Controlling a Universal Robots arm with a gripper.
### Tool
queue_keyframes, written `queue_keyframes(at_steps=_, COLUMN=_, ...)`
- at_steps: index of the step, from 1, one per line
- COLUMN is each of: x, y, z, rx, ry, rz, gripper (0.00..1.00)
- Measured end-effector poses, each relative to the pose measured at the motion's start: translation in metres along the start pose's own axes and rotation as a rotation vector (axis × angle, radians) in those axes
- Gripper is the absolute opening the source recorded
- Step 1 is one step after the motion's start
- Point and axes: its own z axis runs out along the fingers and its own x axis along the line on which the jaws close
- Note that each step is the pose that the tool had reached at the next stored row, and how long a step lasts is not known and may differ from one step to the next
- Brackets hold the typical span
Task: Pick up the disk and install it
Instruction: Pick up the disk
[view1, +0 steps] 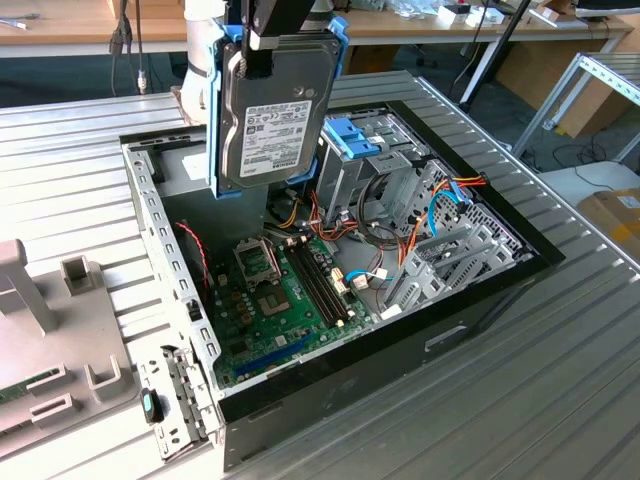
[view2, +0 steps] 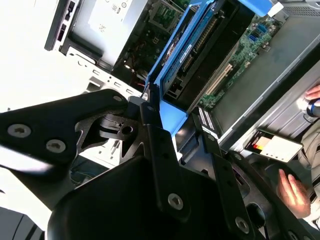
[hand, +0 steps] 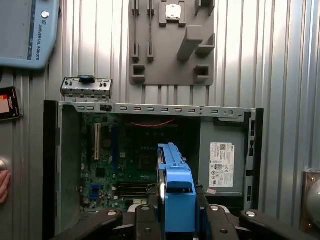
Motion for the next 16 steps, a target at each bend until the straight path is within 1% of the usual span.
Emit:
queue_keyframes(at_steps=7, x=0.0062, y=0.0002, z=-0.0001, rx=0.0001, ry=0.0, rz=0.0, gripper=0.37)
queue_keyframes(at_steps=16, x=0.0114, y=0.0003, z=-0.0002, rx=0.0001, ry=0.0, rz=0.0, gripper=0.37)
